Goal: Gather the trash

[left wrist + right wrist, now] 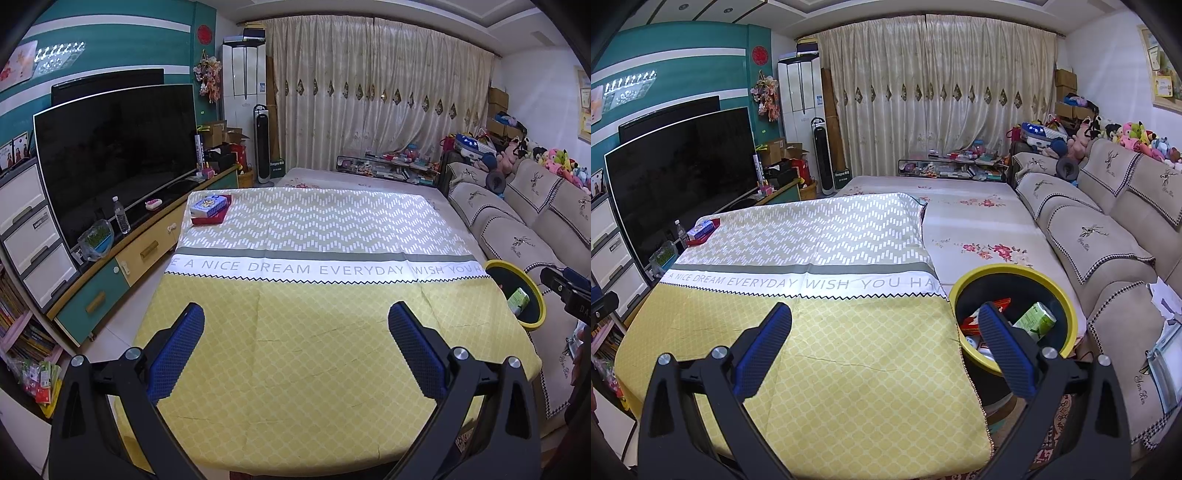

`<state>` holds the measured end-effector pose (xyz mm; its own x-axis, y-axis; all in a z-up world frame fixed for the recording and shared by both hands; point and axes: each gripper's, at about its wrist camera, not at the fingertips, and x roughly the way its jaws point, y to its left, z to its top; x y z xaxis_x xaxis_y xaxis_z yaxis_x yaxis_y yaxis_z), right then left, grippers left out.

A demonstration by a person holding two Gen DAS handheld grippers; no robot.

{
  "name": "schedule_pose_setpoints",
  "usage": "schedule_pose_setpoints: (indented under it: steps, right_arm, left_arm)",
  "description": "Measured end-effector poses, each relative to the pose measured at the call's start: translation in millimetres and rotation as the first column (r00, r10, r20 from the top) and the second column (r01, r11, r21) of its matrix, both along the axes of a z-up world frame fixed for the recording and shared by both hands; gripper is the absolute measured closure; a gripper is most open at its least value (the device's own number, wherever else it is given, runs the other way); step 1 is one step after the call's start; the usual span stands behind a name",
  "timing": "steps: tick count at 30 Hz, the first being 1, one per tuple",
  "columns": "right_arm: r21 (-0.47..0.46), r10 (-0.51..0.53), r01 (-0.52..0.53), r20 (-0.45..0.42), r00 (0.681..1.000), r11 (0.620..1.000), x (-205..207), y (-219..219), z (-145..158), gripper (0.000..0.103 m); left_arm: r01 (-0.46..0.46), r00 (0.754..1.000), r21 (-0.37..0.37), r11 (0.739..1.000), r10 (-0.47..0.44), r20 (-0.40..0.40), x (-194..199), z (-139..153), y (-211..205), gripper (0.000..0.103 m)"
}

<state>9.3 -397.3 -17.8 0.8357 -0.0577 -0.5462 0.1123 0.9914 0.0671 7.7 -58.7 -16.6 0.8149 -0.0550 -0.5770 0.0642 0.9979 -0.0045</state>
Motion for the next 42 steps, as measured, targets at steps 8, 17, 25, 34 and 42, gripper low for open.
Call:
schedule_pose_setpoints:
  steps: [8,17,25,34,42]
  right_arm:
    - [0.002,0.000,0.000,-0.001,1.000,1.000,0.1,0.4,-0.9,0.007]
    - [0.004,0.001,-0.001,-0.005,1.000,1.000,0.5,1.3,-2.5,0.007]
    - [0.007,0.000,0.000,-0.006,1.000,1.000,0.7,1.8,-4.2,0.007]
    - [0.011,0.001,-0.001,-0.007,1.000,1.000,0.6,2.6,-5.5,0.007]
    - [0.013,0.002,-0.002,-0.011,1.000,1.000,1.2,5.4,-6.5,0.007]
  left_arm:
    - [0.001,1.000,0.002,1.000,-0.001,0.000,-0.1,-1.2,-0.8,0.005]
    - [0.006,1.000,0.004,1.000,-0.006,-0.007,0.2,-5.6,-2.3,0.005]
    - [0.008,1.000,0.004,1.000,-0.008,-0.011,1.3,-7.1,-2.8,0.005]
    - [0.010,1.000,0.000,1.000,-0.010,-0.019,2.0,-10.3,-4.6,0.005]
    - [0.009,1.000,-0.011,1.000,-0.009,-0.016,3.0,-11.1,-4.9,0.005]
